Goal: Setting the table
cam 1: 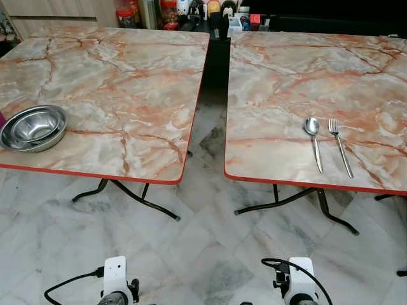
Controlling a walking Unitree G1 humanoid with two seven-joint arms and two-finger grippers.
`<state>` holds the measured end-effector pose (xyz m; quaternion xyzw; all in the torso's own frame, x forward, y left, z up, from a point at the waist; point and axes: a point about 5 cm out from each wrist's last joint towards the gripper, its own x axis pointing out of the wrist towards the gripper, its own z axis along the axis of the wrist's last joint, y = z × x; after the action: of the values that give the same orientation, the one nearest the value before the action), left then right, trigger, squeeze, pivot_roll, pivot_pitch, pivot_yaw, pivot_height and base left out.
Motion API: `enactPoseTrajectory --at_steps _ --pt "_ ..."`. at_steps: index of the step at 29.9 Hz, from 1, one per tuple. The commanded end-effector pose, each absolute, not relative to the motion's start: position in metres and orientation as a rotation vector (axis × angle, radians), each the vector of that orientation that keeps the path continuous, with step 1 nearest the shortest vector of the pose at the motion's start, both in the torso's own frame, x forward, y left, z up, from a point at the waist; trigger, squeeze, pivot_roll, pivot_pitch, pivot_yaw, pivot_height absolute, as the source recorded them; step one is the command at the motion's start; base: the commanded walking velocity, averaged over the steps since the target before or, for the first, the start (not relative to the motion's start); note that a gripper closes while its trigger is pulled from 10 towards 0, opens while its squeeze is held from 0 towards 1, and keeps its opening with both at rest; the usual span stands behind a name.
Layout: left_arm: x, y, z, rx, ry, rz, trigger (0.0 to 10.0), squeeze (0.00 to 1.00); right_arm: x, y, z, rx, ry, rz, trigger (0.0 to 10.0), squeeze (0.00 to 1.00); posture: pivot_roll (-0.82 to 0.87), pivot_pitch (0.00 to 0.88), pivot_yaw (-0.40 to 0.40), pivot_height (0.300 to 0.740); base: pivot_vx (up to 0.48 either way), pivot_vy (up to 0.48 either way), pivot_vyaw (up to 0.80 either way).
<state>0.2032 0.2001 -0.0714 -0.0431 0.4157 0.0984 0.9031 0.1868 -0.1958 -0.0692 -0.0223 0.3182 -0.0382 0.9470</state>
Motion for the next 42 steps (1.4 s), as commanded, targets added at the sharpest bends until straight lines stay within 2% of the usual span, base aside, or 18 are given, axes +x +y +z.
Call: enactPoseTrajectory --at_steps 1,20,24,33,38,42 --pt "0.197 0.201 -0.075 -0.097 0.886 0.209 10.0 0.0 0.183 -0.196 -0.07 -0.049 0.646 -0.089 10.0 0.0 -0.05 0.142 -0.007 0.711 0.0 0.0 0.0" --pt "0.193 0.201 -0.077 -0.097 0.897 0.208 10.0 0.0 0.179 -0.197 -0.075 -0.052 0.702 -0.105 10.0 0.0 -0.04 0.144 -0.005 0.711 0.0 0.0 0.0" --pt "0.193 0.201 -0.077 -0.095 0.9 0.207 10.0 0.0 0.173 -0.198 -0.08 0.01 0.77 -0.166 10.0 0.0 -0.04 0.145 -0.004 0.711 0.0 0.0 0.0" --pt "0.193 0.201 -0.077 -0.093 0.901 0.203 10.0 0.0 0.166 -0.198 -0.088 0.015 0.889 -0.183 10.0 0.0 -0.04 0.143 0.001 0.711 0.0 0.0 0.0" --pt "0.193 0.2 -0.077 -0.092 0.903 0.197 10.0 0.0 0.158 -0.197 -0.095 0.04 1.028 -0.209 10.0 0.0 -0.04 0.144 0.002 0.711 0.0 0.0 0.0" --pt "0.193 0.2 -0.077 -0.092 0.903 0.197 10.0 0.0 0.16 -0.196 -0.093 0.043 1.0 -0.195 10.0 0.0 -0.04 0.145 0.003 0.711 0.0 0.0 0.0"
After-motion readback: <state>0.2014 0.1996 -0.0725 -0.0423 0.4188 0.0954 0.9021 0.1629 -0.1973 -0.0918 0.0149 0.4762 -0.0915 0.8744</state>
